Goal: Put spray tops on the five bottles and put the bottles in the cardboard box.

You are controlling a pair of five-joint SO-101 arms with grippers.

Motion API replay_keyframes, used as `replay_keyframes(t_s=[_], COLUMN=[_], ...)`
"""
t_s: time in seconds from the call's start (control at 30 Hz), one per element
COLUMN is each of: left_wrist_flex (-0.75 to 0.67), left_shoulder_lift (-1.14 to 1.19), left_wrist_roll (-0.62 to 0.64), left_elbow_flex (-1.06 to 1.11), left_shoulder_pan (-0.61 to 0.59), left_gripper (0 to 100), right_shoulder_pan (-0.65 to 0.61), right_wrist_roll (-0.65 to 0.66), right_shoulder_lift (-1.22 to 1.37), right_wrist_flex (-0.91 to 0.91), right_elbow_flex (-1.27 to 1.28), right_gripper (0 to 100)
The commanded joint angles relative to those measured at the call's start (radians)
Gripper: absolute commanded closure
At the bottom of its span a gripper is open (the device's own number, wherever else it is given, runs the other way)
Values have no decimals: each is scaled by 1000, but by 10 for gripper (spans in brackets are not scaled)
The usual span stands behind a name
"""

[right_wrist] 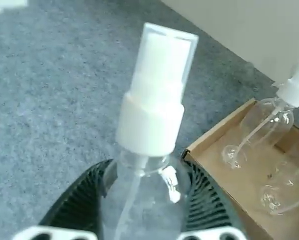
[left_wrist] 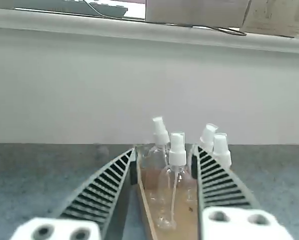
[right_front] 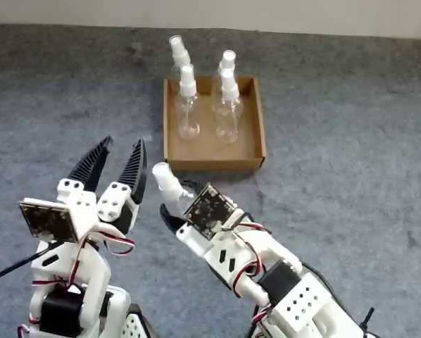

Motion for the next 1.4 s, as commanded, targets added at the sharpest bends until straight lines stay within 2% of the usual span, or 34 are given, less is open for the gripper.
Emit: replay_keyframes(t_s=[0.0, 0.27, 0.5, 0.73, 0.93, 1.03, 1.17, 1.37], left_wrist_flex=[-32, -32, -32, -17, 9, 11, 49, 52], left_shoulder_lift=[-2, 2, 1, 1, -1, -1, -1, -1], left_wrist_roll=[9, 9, 3, 2, 2, 3, 2, -112], left_elbow_flex=[-2, 5, 53, 58, 68, 70, 65, 70], left_shoulder_pan=[-12, -4, 114, 120, 130, 134, 200, 229], left_gripper=[864, 861, 862, 863, 864, 864, 864, 864], right_shoulder_pan=[-12, -13, -8, -4, 97, 102, 101, 105], right_wrist_roll=[17, 18, 18, 12, 11, 9, 9, 9], right_shoulder_lift=[-24, -24, -24, -25, -25, -25, -25, -25], right_wrist_flex=[2, 4, 4, 4, 4, 2, 2, 2], right_elbow_flex=[-10, -8, -8, -12, -10, -10, -10, -13], right_gripper=[995, 995, 995, 995, 995, 995, 995, 995])
